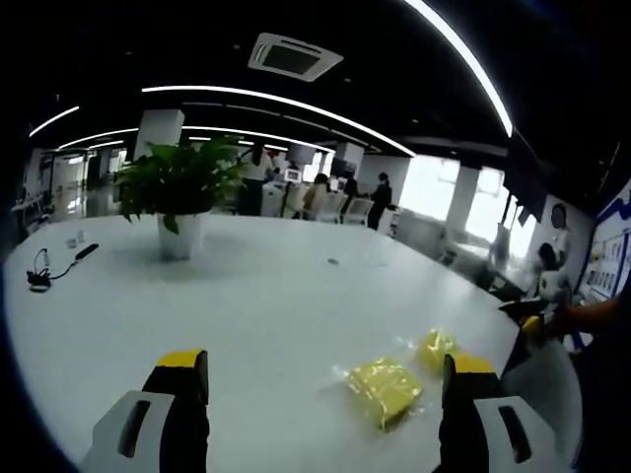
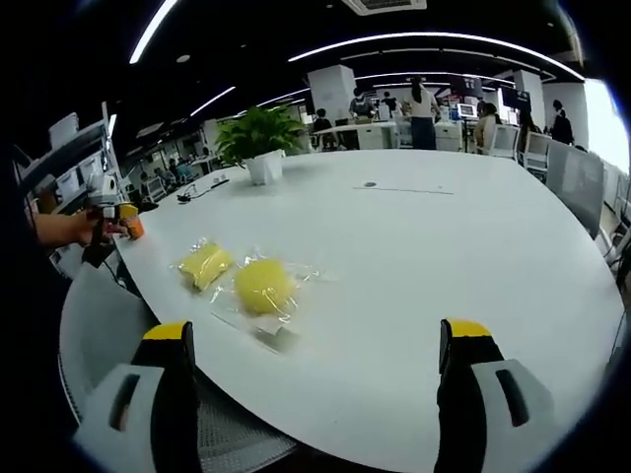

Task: Compare the silicone blocks by pressing each to a similar depth, holding the contact briefly, and releasing to observe deformation and rebound differences across the visible hardness samples.

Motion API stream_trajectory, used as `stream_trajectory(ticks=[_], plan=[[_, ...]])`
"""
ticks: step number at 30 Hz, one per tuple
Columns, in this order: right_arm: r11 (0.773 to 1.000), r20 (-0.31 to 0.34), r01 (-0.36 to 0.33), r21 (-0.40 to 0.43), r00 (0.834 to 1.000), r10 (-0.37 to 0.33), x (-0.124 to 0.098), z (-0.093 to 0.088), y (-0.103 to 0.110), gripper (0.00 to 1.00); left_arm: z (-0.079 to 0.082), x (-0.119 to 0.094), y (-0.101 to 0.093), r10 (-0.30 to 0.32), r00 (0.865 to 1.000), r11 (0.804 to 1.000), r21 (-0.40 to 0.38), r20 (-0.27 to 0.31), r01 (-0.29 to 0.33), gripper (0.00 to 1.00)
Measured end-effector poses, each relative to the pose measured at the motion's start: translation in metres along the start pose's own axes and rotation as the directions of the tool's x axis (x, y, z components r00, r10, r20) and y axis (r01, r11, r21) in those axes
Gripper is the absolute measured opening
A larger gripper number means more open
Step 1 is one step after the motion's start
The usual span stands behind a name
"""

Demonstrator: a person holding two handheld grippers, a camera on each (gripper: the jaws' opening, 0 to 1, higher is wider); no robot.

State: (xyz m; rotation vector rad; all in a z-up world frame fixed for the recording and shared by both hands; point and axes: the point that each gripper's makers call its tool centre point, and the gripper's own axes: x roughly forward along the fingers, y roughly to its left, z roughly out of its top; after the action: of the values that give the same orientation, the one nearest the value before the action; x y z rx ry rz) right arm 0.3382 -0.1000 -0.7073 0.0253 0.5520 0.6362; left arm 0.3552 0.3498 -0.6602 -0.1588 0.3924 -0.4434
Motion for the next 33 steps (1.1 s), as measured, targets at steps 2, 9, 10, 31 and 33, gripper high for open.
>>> stream_trajectory(ticks=[2,9,10,31,33], plan=[[1.0,-0.002,0.002,-0.002,1.0,-0.002,0.0,0.0,-0.001,0.96,0.0,0.003,0.0,-0.005,1.0,1.0,-0.001,-0.004,0.005,1.0],[1.0,0.01,0.001,0.016,1.0,-0.001,0.001,0.0,-0.003,0.96,0.0,0.018,-0.004,-0.028,0.999,0.999,-0.029,-0.036,0.027,1.0],[1.0,0.013,0.001,0.022,1.0,-0.001,0.001,0.0,-0.003,0.96,0.0,0.022,-0.006,-0.031,0.999,0.999,-0.027,-0.043,0.029,1.0],[0.998,0.008,-0.019,0.055,1.0,0.019,0.005,-0.008,0.002,0.96,-0.054,0.09,-0.014,-0.153,0.956,0.959,-0.271,-0.25,0.082,0.98],[0.998,0.01,-0.022,0.056,1.0,0.021,0.006,-0.008,0.003,0.96,-0.057,0.094,-0.013,-0.163,0.956,0.953,-0.289,-0.243,0.089,0.92]])
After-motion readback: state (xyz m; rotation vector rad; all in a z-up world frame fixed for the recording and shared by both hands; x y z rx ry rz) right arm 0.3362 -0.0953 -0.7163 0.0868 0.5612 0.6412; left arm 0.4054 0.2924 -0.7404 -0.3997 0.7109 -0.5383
